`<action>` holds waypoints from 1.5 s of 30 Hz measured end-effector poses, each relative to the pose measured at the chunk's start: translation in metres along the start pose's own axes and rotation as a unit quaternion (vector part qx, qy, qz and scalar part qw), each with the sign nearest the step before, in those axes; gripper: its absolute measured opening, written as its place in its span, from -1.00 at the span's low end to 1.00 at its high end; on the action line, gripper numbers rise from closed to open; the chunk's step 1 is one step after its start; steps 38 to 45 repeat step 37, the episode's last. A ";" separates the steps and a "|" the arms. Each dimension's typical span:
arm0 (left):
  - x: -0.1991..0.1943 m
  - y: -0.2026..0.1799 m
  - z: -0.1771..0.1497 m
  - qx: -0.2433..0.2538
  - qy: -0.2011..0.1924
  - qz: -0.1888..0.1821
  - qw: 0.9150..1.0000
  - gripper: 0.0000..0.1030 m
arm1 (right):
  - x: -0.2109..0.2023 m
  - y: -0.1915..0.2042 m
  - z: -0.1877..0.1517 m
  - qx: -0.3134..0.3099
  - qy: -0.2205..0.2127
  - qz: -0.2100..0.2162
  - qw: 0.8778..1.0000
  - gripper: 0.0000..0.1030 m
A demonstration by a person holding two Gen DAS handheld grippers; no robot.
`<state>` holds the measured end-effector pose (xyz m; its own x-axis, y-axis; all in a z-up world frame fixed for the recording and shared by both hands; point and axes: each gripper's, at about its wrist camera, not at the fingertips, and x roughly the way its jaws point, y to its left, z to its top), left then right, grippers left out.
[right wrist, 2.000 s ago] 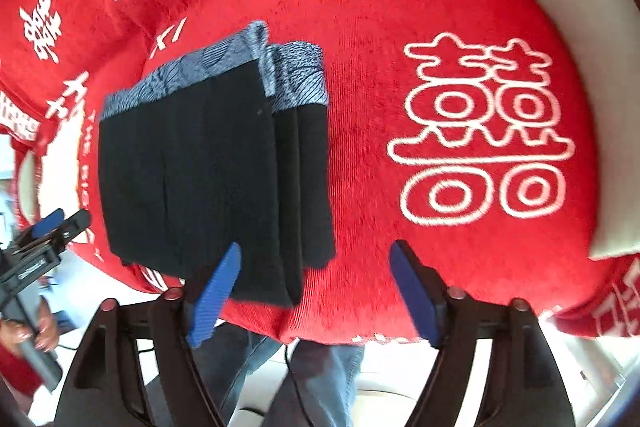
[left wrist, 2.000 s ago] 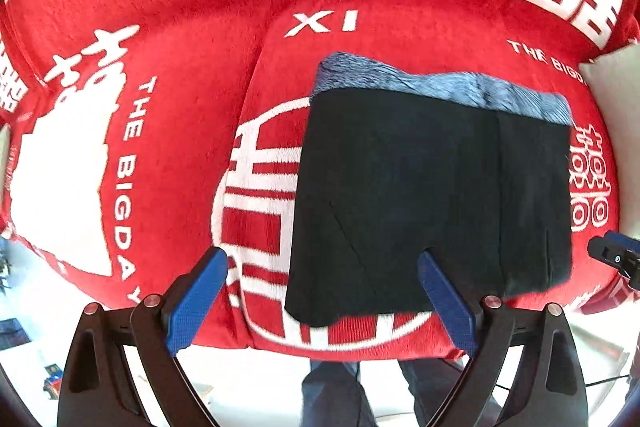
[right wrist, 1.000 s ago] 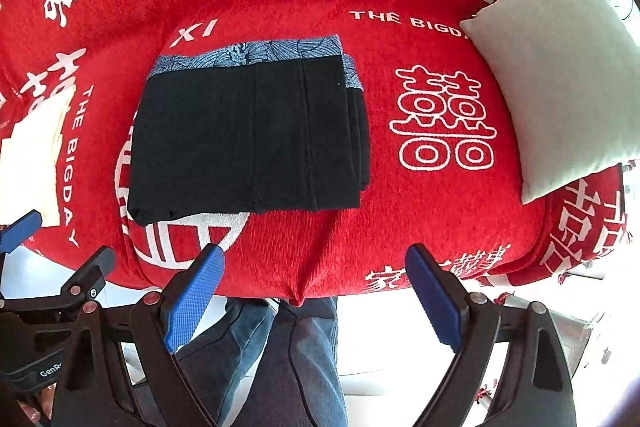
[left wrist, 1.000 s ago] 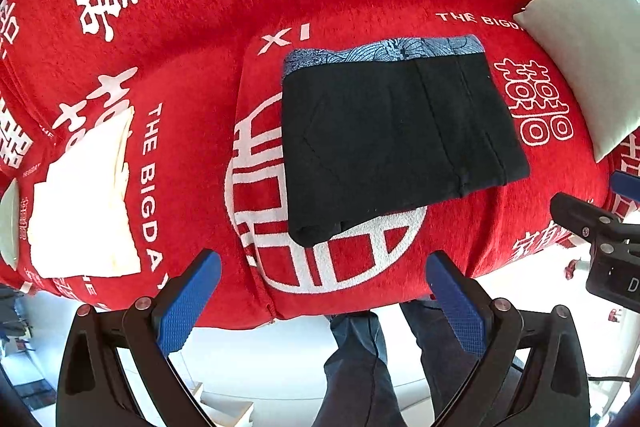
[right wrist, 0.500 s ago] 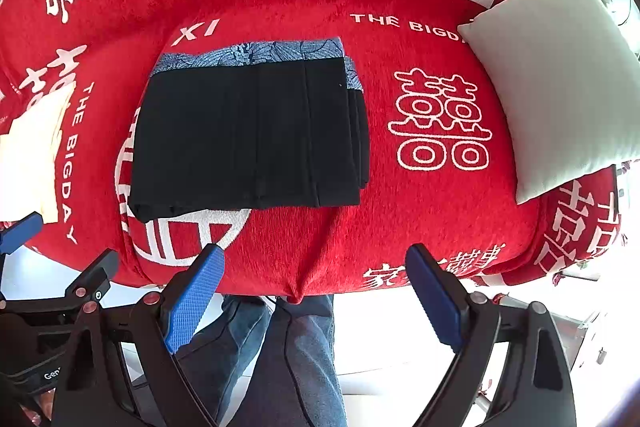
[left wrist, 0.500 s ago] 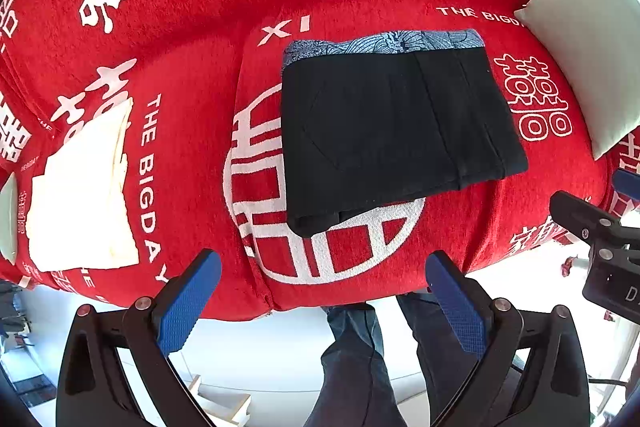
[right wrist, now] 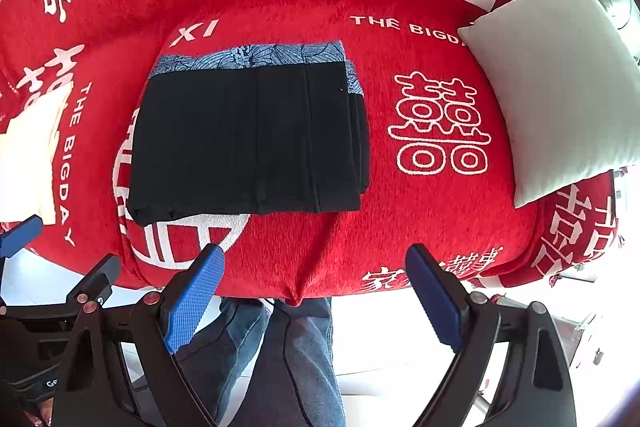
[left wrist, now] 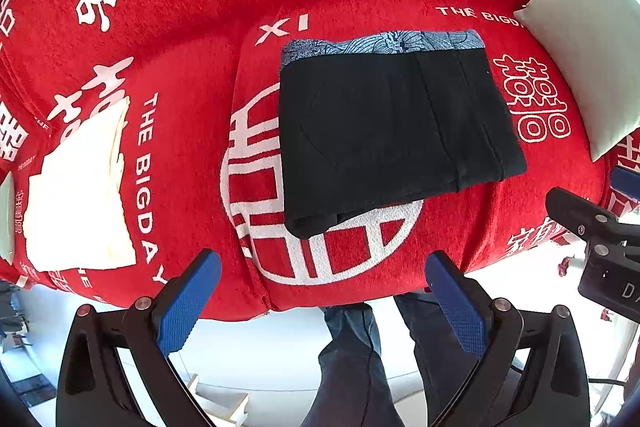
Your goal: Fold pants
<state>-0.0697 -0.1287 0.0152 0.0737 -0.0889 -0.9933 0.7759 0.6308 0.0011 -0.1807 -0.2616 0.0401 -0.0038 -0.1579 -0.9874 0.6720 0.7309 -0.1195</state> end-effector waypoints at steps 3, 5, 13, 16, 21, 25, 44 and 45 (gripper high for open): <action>0.002 0.001 0.001 -0.002 0.003 0.002 1.000 0.99 | 0.001 -0.001 0.001 0.001 0.001 -0.001 1.000 0.81; 0.002 0.001 0.001 -0.003 0.003 0.002 1.000 0.99 | 0.002 -0.001 0.003 0.000 0.003 -0.001 1.000 0.81; 0.004 0.003 0.003 -0.010 0.000 0.004 1.000 0.99 | 0.007 -0.001 0.005 -0.003 0.010 -0.002 1.000 0.81; 0.006 0.004 0.004 -0.014 0.001 0.006 1.000 0.99 | 0.009 0.000 0.006 -0.005 0.013 -0.002 1.000 0.81; 0.008 0.005 0.007 -0.018 0.001 0.001 1.000 0.99 | 0.013 0.001 0.008 -0.006 0.017 -0.001 1.000 0.81; 0.012 0.005 0.009 -0.018 0.004 0.006 1.000 0.99 | 0.016 0.001 0.009 -0.005 0.019 -0.001 1.000 0.81; 0.017 -0.001 0.010 -0.008 0.005 0.009 1.000 0.99 | 0.024 -0.003 0.014 -0.004 0.026 0.000 1.000 0.81; 0.017 -0.001 0.010 -0.008 0.005 0.009 1.000 0.99 | 0.024 -0.003 0.014 -0.004 0.026 0.000 1.000 0.81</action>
